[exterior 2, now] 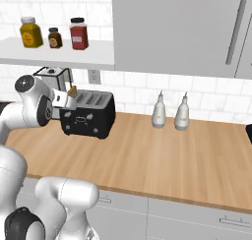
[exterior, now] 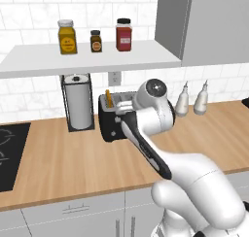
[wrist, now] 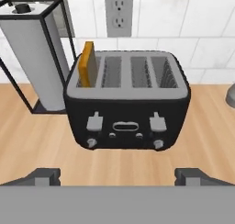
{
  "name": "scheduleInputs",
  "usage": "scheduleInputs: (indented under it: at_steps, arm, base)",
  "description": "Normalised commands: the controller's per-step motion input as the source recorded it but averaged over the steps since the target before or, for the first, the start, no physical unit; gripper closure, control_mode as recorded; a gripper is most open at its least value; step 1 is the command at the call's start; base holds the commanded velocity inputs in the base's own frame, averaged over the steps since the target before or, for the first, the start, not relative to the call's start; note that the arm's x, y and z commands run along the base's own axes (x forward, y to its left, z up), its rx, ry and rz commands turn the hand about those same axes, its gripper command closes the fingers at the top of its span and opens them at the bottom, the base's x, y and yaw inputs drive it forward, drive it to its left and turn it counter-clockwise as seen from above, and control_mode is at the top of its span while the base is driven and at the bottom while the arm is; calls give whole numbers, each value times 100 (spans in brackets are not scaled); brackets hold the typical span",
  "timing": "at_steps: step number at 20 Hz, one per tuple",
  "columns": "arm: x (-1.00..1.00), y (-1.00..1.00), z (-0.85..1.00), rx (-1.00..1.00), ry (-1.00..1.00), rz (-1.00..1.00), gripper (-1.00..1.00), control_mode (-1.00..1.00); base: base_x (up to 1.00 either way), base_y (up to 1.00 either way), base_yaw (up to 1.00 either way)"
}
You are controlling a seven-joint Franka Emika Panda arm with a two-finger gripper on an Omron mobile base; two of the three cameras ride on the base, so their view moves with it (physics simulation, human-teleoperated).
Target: Start the toaster. Once the lever pops up, take the bread to the plate on the dining counter.
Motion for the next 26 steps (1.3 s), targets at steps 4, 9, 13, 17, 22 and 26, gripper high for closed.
scheduleInputs:
  at_steps: [4, 9, 13, 17, 22, 26]
  arm:
    - [29, 0, -12, 0, 0, -1, -100, -100]
    - [13, 0, -38, 0, 0, 0, -100, -100]
    - [13, 0, -32, 0, 0, 0, -100, -100]
    - [32, 0, -12, 0, 0, 0, -100, -100]
    - [40, 1, -4, 0, 0, 0, -100, -100]
    - [34, 1, -6, 0, 0, 0, -100, -100]
  base:
    - [0, 0, 0]
    - [0, 0, 0]
    - [0, 0, 0]
    - [0, 0, 0]
    - [0, 0, 0]
    - [0, 0, 0]
